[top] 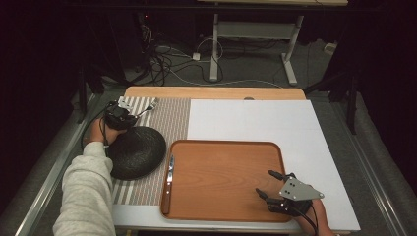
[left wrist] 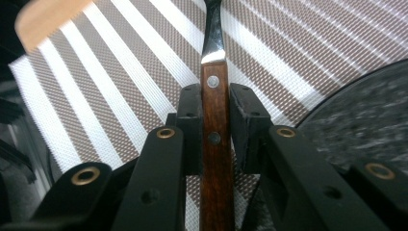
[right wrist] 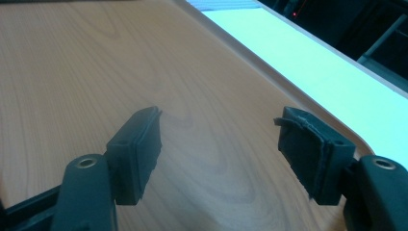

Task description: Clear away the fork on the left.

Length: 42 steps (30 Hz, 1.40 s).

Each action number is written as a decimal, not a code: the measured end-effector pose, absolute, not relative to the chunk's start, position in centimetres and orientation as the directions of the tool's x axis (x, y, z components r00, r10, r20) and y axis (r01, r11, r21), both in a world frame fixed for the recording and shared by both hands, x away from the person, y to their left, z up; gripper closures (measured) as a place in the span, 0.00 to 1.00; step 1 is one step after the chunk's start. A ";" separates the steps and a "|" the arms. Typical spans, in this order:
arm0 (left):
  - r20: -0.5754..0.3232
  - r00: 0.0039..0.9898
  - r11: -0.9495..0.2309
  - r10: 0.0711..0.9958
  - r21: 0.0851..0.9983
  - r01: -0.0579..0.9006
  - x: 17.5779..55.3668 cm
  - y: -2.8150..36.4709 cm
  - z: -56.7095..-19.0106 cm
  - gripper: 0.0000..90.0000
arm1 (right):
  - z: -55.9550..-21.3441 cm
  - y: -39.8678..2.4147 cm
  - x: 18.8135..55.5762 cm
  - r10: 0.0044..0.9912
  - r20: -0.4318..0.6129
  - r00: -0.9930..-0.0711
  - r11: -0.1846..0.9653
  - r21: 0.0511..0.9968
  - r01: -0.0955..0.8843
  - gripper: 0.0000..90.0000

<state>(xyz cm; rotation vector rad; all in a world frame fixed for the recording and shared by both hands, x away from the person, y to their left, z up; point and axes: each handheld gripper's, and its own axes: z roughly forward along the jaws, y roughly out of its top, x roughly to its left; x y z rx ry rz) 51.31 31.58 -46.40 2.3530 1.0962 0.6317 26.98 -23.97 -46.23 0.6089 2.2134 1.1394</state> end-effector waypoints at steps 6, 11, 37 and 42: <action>0.258 0.518 -0.542 0.815 0.654 0.527 49.5 31.5 -45.0 0.82 | -46.2 -24.0 27.0 0.616 -0.280 -0.736 0.526 0.842 0.120 0.36; 0.268 0.482 -0.510 0.834 0.708 0.488 48.3 32.0 -43.5 0.82 | -46.1 -23.8 26.8 0.610 -0.283 -0.740 0.528 0.842 0.113 0.36; 0.207 0.620 -0.386 0.757 0.907 0.167 38.9 26.0 -40.6 0.82 | -46.1 -23.3 26.9 0.609 -0.292 -0.738 0.525 0.845 0.100 0.36; 0.189 0.668 -0.376 0.720 0.915 0.145 36.9 24.5 -40.7 0.82 | -46.2 -23.3 26.9 0.609 -0.288 -0.739 0.525 0.845 0.103 0.36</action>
